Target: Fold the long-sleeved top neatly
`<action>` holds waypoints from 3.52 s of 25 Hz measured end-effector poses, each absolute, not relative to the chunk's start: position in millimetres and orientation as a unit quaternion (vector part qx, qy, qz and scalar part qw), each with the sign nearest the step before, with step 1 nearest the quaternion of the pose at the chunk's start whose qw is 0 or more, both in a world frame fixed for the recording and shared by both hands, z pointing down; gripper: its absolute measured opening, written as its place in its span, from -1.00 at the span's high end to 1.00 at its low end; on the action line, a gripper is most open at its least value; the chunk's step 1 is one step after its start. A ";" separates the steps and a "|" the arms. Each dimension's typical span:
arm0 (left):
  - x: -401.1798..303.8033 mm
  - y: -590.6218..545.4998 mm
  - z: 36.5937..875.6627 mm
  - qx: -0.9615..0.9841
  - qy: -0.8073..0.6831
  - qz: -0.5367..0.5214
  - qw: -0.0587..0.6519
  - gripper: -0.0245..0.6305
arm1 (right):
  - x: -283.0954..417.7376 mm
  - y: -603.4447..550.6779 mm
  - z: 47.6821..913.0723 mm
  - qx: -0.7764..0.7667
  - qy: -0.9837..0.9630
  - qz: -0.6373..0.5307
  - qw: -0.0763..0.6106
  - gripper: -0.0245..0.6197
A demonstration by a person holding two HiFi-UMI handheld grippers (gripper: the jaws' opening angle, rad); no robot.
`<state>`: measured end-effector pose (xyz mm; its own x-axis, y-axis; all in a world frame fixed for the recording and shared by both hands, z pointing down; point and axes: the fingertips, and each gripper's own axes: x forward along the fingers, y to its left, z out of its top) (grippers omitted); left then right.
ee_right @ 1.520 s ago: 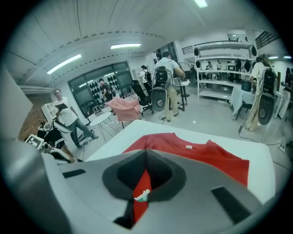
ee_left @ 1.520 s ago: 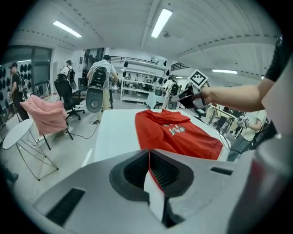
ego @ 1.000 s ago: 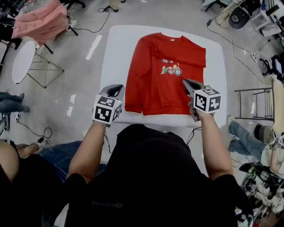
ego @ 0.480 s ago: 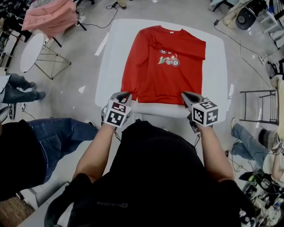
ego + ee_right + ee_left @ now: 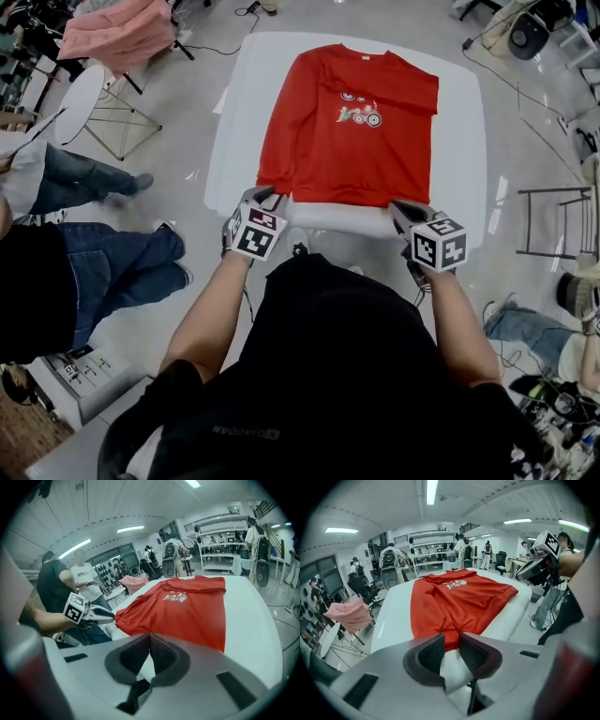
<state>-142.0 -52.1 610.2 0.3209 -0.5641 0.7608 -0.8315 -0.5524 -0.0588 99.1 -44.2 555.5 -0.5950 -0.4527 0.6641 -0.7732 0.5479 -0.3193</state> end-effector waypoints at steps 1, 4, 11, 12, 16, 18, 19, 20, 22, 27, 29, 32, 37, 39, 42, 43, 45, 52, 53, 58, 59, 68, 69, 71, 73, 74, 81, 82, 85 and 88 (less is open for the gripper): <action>-138.9 -53.1 615.0 0.791 -0.438 0.389 0.174 0.67 | 100.1 -43.2 554.8 0.366 -0.840 0.305 0.262 0.91; -136.9 -58.5 631.6 0.777 -0.440 0.417 0.169 0.58 | 103.4 -41.3 553.9 0.369 -0.839 0.304 0.259 0.91; -145.0 -62.4 653.1 0.754 -0.462 0.421 0.203 0.59 | 121.3 -31.6 561.5 0.381 -0.829 0.316 0.262 0.91; -148.1 -64.1 650.9 0.752 -0.469 0.416 0.205 0.68 | 122.9 -31.9 561.3 0.382 -0.828 0.317 0.261 0.91; -166.7 -67.7 632.5 0.750 -0.490 0.397 0.200 0.79 | 123.8 -35.9 557.9 0.385 -0.828 0.317 0.257 0.91; -183.4 -69.7 618.0 0.747 -0.505 0.387 0.194 0.81 | 123.6 -39.4 555.8 0.386 -0.829 0.314 0.255 0.91; -194.6 -71.8 609.0 0.743 -0.515 0.383 0.189 0.81 | 123.2 -41.5 555.1 0.386 -0.830 0.314 0.254 0.91; -207.2 -74.7 599.2 0.738 -0.527 0.380 0.184 0.81 | 122.7 -43.9 554.4 0.386 -0.831 0.313 0.253 0.91; -233.2 -81.5 579.4 0.727 -0.551 0.372 0.172 0.82 | 120.7 -48.4 553.7 0.385 -0.832 0.311 0.251 0.91; -277.7 -95.1 529.7 0.713 -0.597 0.334 0.155 0.82 | 114.2 -52.3 553.2 0.379 -0.837 0.309 0.247 0.91; -289.1 -101.2 511.5 0.708 -0.610 0.329 0.135 0.82 | 111.2 -52.6 552.8 0.376 -0.838 0.307 0.248 0.91; -297.2 -107.9 510.6 0.698 -0.605 0.370 0.093 0.82 | 106.9 -54.5 554.7 0.374 -0.840 0.304 0.250 0.91; -269.9 -85.5 570.5 0.698 -0.548 0.450 0.105 0.82 | 106.0 -54.8 554.4 0.371 -0.840 0.302 0.254 0.91; -251.7 -73.2 597.7 0.700 -0.522 0.473 0.116 0.82 | 107.7 -54.6 555.3 0.369 -0.840 0.302 0.257 0.91; -232.5 -60.6 628.1 0.702 -0.501 0.490 0.130 0.82 | 111.7 -55.5 558.3 0.368 -0.839 0.305 0.260 0.91; -228.8 -58.2 634.0 0.703 -0.498 0.491 0.134 0.82 | 112.8 -56.2 559.0 0.368 -0.839 0.306 0.260 0.91; -221.7 -54.9 640.0 0.712 -0.488 0.484 0.146 0.82 | 113.5 -58.6 559.1 0.368 -0.838 0.308 0.259 0.91; -225.2 -50.5 605.5 0.757 -0.506 0.320 0.264 0.67 | 108.3 -64.4 557.2 0.369 -0.839 0.306 0.258 0.91; -237.1 -51.7 602.8 0.746 -0.525 0.296 0.283 0.67 | 106.7 -65.4 558.2 0.368 -0.839 0.306 0.258 0.91; -299.3 -69.1 614.5 0.673 -0.609 0.227 0.353 0.67 | 97.4 -65.2 563.4 0.358 -0.841 0.306 0.267 0.91; -304.0 -73.8 616.7 0.668 -0.613 0.216 0.362 0.67 | 95.4 -64.6 564.0 0.356 -0.841 0.306 0.270 0.91; -295.7 -82.8 649.2 0.642 -0.599 0.256 0.404 0.58 | 87.9 -66.2 560.6 0.359 -0.839 0.302 0.277 0.91; -293.9 -83.2 648.8 0.644 -0.598 0.276 0.390 0.58 | 88.6 -66.2 560.9 0.361 -0.837 0.303 0.277 0.91; -288.7 -84.1 647.8 0.652 -0.590 0.312 0.360 0.65 | 89.0 -66.0 561.8 0.363 -0.835 0.307 0.276 0.91; -283.9 -87.4 647.6 0.659 -0.584 0.329 0.340 0.71 | 87.3 -66.5 561.6 0.363 -0.835 0.310 0.273 0.91; -282.1 -90.7 647.6 0.663 -0.583 0.325 0.338 0.79 | 85.8 -67.4 561.2 0.363 -0.835 0.310 0.271 0.91; -310.1 -97.0 633.1 0.654 -0.620 0.227 0.370 0.86 | 72.5 -74.8 561.9 0.360 -0.837 0.308 0.272 0.91; -316.7 -97.1 628.3 0.655 -0.623 0.220 0.367 0.86 | 71.1 -75.9 561.6 0.359 -0.838 0.307 0.273 0.91; -338.5 -103.5 610.9 0.658 -0.633 0.208 0.351 0.86 | 68.0 -82.1 560.6 0.358 -0.839 0.303 0.274 0.91; -365.6 -124.6 588.5 0.663 -0.644 0.202 0.324 0.86 | 60.2 -91.5 557.4 0.356 -0.843 0.298 0.273 0.91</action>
